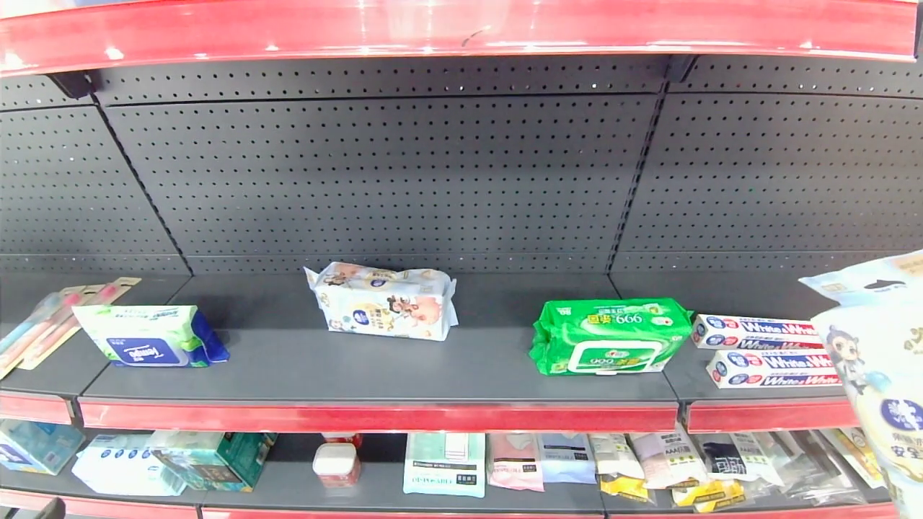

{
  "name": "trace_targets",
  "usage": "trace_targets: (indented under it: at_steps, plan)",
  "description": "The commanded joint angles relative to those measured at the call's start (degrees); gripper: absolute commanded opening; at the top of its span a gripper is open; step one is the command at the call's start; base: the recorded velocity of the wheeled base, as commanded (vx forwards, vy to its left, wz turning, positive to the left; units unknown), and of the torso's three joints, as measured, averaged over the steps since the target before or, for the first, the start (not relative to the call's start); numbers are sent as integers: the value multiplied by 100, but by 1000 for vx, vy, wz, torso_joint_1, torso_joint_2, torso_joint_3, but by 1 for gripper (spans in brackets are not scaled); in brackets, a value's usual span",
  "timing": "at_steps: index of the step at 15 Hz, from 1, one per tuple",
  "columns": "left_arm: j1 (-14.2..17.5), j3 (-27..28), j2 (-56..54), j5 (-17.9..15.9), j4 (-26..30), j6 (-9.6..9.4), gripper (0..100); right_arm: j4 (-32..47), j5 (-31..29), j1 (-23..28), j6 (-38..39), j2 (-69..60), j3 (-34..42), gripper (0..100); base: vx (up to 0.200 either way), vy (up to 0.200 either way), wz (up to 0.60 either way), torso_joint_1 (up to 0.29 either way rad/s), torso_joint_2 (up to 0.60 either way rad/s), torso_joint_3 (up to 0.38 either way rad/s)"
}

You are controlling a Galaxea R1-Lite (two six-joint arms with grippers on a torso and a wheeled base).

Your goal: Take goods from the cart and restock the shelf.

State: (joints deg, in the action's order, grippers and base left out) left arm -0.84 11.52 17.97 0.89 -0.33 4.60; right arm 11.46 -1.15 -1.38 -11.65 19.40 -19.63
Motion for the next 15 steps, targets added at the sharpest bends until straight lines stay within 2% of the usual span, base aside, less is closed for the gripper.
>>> trace_targets:
  at_steps: [1, 3, 4, 5, 6, 7, 8, 10, 11, 12, 13, 15]
  plan:
    - [14, 26, 1244, -1, -538, 6, 100, 137, -17, 6, 32, -498, 20, 0, 0, 0, 0, 0, 0, 0]
    - [93, 193, 2466, 8, -1751, 6, 100, 216, -35, 6, 84, -604, 20, 0, 0, 0, 0, 0, 0, 0]
    - [339, 325, 3353, -36, -2569, -11, 100, 225, -44, 6, 84, -604, 12, 0, 0, 0, 0, 0, 0, 0]
    - [532, 351, 4039, -151, -3122, -82, 100, 225, -44, 6, 84, -595, -6, 0, 0, 0, 0, 0, 0, 0]
    - [568, 351, 4470, -335, -3395, -213, 100, 225, -44, 6, 84, -586, -15, 0, 0, 0, 0, 0, 0, 0]
    - [655, 360, 4804, -704, -3535, -451, 100, 225, -52, 6, 84, -577, -24, 0, 0, 0, 0, 0, 0, 0]
    - [849, 439, 5059, -1258, -3535, -767, 100, 225, -52, 6, 84, -551, -32, 0, 0, 0, 0, 0, 0, 0]
    - [1376, 676, 5656, -2242, -3535, -1391, 100, 225, -61, 6, 84, -507, -41, 0, 0, 0, 0, 0, 0, 0]
    - [1631, 869, 6069, -2743, -3535, -1813, 100, 225, -61, 6, 84, -454, -41, 0, 0, 0, 0, 0, 0, 0]
    - [1736, 1133, 6588, -3139, -3553, -2235, 100, 225, -61, 6, 84, -428, -24, 0, 0, 0, 0, 0, 0, 0]
    - [1719, 1397, 6948, -3244, -3553, -2402, 100, 225, -61, 6, 84, -375, -6, 0, 0, 0, 0, 0, 0, 0]
    - [1649, 1731, 7326, -3367, -3553, -2428, 100, 225, -70, 6, 84, -314, -6, 0, 0, 0, 0, 0, 0, 0]
